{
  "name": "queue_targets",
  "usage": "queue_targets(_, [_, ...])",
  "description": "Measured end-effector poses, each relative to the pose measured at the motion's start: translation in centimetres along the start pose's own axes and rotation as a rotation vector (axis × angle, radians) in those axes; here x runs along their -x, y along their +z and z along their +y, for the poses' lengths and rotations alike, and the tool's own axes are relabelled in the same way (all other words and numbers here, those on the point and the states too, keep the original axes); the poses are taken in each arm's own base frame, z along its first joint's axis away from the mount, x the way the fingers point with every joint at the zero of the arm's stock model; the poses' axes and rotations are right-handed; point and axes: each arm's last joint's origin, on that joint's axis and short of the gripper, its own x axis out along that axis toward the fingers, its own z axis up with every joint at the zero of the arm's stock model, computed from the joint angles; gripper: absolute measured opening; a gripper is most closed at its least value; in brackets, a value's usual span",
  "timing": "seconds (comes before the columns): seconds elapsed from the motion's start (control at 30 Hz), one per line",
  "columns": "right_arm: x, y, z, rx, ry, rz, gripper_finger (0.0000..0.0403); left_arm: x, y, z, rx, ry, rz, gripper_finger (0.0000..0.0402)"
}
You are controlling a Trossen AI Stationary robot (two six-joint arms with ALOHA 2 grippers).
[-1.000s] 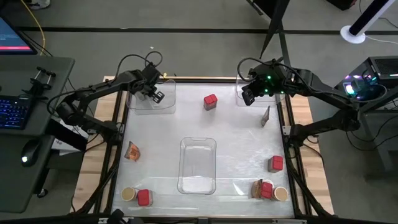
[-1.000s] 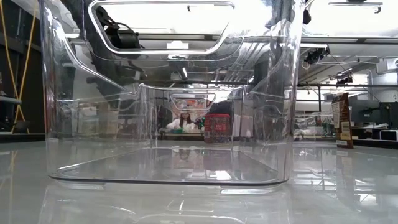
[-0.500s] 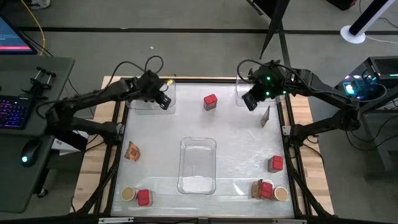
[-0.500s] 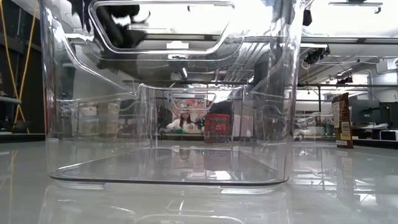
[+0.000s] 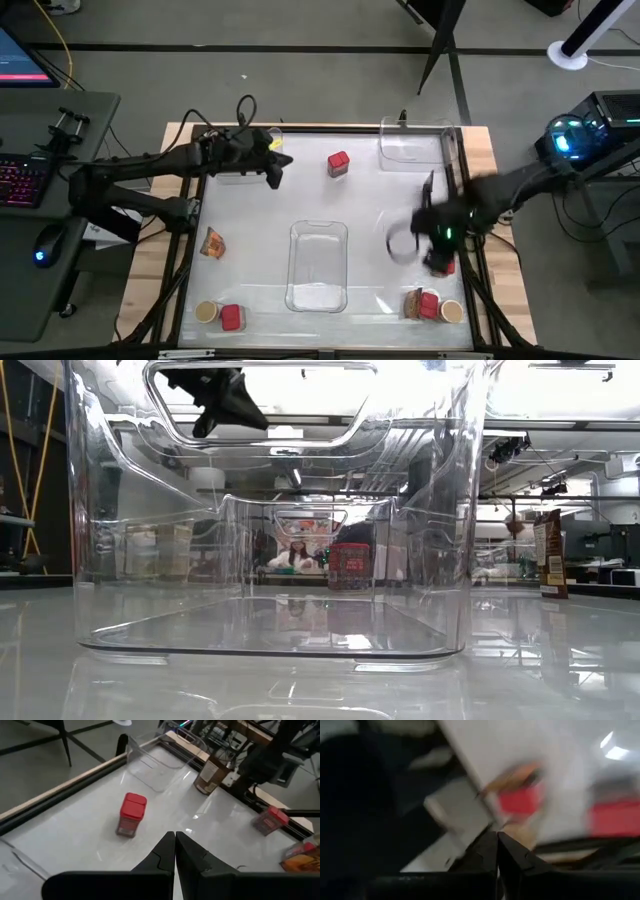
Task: Sort spices by type
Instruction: Put the right gold seasoning bottle into the top left transparent bin
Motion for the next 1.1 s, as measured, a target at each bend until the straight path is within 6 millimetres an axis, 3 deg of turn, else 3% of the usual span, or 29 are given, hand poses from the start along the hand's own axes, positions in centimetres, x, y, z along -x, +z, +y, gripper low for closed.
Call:
queue_targets(0.17, [-6.6,-2.3,0.8,-0.058,0.105,0.147,0.0000,0.0,0.2,0.4,-0.016,0.010,-0.003,0.0000])
queue_targets(0.33, [-10.1,-4.2,-1.1,-0.238,-0.006,0.200,0.0000,0.0,0.3,0.7,-0.017,0.020,-0.007,0.0000])
queue_targets(0.57, [-11.3,-5.4,-2.0,-0.279,-0.073,0.197,0.0000,-0.1,0.4,0.9,-0.018,0.026,-0.008,0.0000])
queue_targets(0.77, [-11.5,-5.1,-2.4,-0.298,-0.117,0.083,0.0000,-0.1,0.4,0.9,-0.021,0.026,-0.008,0.0000])
queue_targets(1.1, [-11.8,-5.0,-2.7,-0.311,-0.153,0.088,0.0000,-0.1,0.3,0.9,-0.020,0.026,-0.008,0.0000])
